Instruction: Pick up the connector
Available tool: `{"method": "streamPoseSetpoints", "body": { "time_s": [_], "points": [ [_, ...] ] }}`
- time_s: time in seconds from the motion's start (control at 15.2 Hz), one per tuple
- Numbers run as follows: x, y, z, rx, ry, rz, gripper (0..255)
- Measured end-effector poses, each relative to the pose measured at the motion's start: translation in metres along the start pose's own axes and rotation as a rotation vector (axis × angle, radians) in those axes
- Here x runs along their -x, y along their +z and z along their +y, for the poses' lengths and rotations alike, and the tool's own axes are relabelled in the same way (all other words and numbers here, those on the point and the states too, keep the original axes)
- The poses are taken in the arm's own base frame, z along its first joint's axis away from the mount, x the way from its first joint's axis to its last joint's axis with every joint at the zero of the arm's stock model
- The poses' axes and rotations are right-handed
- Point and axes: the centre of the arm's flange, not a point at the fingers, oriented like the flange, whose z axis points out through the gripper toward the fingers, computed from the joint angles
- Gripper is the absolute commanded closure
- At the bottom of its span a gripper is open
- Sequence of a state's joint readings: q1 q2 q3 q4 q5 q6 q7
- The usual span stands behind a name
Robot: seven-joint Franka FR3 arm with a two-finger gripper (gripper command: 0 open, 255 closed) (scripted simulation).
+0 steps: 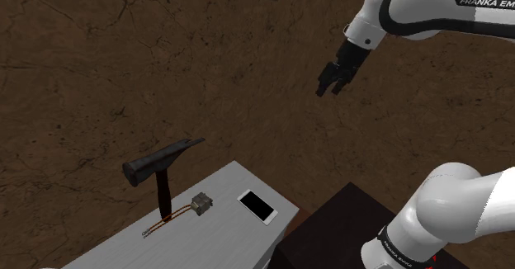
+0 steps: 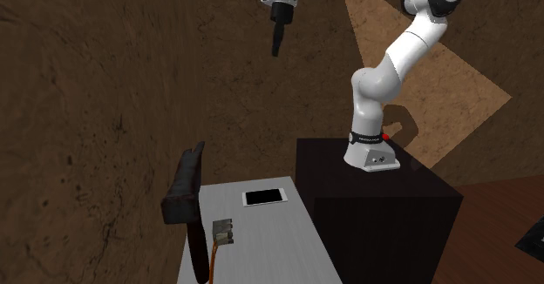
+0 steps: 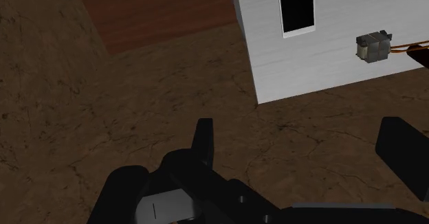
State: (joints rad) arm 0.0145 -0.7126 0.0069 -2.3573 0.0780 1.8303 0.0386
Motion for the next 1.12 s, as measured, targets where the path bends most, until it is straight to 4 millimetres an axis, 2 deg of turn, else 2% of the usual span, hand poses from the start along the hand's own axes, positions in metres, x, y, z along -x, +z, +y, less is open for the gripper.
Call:
{"method": "streamPoseSetpoints", "body": {
  "time_s": [0.46, 0.73, 1.12],
  "points": [
    [-0.018, 0.075, -0.054, 0.008, -0.035, -0.029, 0],
    [-0.034, 0.119, -0.086, 0.012, -0.056, -0.047, 0],
    [-0.047, 0.186, -0.128, 0.019, -0.086, -0.071, 0]
  ]
}}
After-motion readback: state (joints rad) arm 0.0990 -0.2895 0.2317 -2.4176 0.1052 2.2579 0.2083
